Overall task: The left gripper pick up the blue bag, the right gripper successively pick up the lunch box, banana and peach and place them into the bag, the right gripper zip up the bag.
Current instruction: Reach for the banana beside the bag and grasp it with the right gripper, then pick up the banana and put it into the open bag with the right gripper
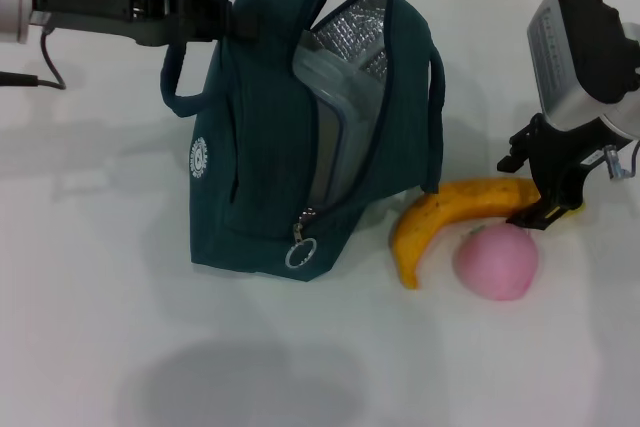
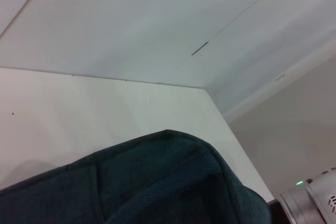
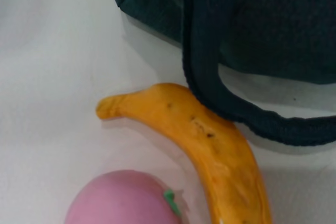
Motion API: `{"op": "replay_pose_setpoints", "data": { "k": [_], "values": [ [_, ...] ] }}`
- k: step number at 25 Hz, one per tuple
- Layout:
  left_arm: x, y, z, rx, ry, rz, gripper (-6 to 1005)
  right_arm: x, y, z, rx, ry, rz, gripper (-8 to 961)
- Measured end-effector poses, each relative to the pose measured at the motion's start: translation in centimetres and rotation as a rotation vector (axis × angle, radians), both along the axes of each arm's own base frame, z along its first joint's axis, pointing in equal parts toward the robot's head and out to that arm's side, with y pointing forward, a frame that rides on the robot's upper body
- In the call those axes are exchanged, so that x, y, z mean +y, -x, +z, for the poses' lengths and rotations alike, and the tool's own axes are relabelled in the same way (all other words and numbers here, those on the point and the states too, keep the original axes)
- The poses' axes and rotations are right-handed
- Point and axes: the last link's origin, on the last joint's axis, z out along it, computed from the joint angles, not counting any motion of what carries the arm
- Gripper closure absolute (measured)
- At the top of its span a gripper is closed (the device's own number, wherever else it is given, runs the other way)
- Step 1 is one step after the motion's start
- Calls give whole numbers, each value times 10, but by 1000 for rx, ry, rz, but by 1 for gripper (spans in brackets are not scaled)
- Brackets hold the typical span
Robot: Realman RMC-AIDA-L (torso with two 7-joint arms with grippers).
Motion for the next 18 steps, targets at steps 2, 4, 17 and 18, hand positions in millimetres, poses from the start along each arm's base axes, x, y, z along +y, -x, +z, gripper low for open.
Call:
{"op": "replay_pose_setpoints", "data": {
  "k": [2,4,17,18],
  "values": [
    [0,0,0,1,0,-2,964,0,0,0,1,-2,-1,140],
    [0,-1,0,1,0,-4,964,0,0,0,-1,-2,-1,277],
    [0,-1,0,2,-1,-4,965,-3,8,8,-6,37,-14,521],
    [0,-1,0,2,-1,-4,965,-3,9,11,-10,36,-19,521]
  ]
}}
